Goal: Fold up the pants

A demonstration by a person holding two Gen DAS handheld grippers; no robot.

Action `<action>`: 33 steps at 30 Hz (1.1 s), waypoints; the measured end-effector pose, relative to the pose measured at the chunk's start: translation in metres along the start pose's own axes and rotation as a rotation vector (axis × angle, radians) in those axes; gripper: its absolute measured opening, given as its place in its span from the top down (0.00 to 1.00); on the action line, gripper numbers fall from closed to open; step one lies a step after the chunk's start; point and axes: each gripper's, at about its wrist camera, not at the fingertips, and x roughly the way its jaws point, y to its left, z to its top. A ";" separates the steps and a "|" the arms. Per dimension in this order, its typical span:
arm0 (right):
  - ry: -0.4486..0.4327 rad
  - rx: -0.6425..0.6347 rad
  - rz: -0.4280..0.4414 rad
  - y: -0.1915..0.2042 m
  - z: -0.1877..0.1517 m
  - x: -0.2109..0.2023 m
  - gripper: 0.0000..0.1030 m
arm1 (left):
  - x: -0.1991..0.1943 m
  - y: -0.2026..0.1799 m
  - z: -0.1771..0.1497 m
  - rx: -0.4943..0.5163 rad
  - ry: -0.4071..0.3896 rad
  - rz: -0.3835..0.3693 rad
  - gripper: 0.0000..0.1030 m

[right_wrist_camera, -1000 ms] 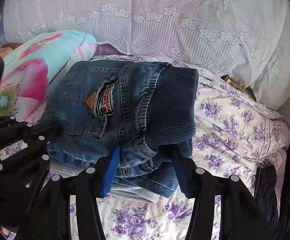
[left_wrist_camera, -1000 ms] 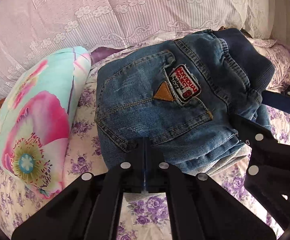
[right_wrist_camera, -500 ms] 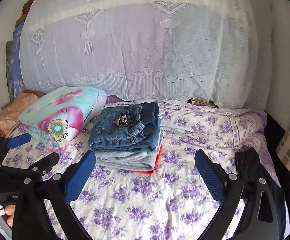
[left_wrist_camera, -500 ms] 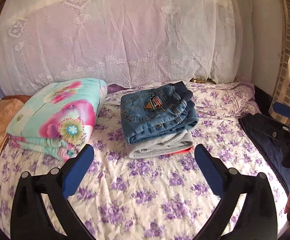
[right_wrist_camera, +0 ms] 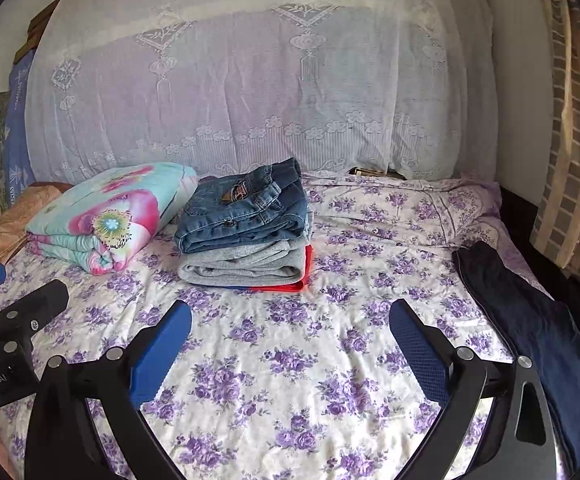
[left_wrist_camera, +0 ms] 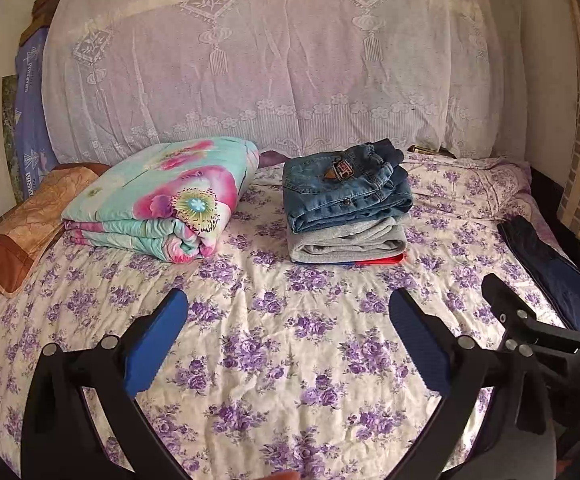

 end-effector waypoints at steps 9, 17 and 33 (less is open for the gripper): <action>0.137 0.068 -0.004 -0.017 -0.034 0.046 0.03 | 0.029 -0.003 -0.024 0.000 0.022 0.020 0.05; 0.138 0.097 -0.027 -0.030 -0.035 0.049 0.03 | 0.045 -0.013 -0.034 0.023 0.052 0.028 0.05; 0.129 0.078 -0.019 -0.024 -0.034 0.044 0.03 | 0.053 -0.006 -0.035 -0.023 0.076 0.025 0.05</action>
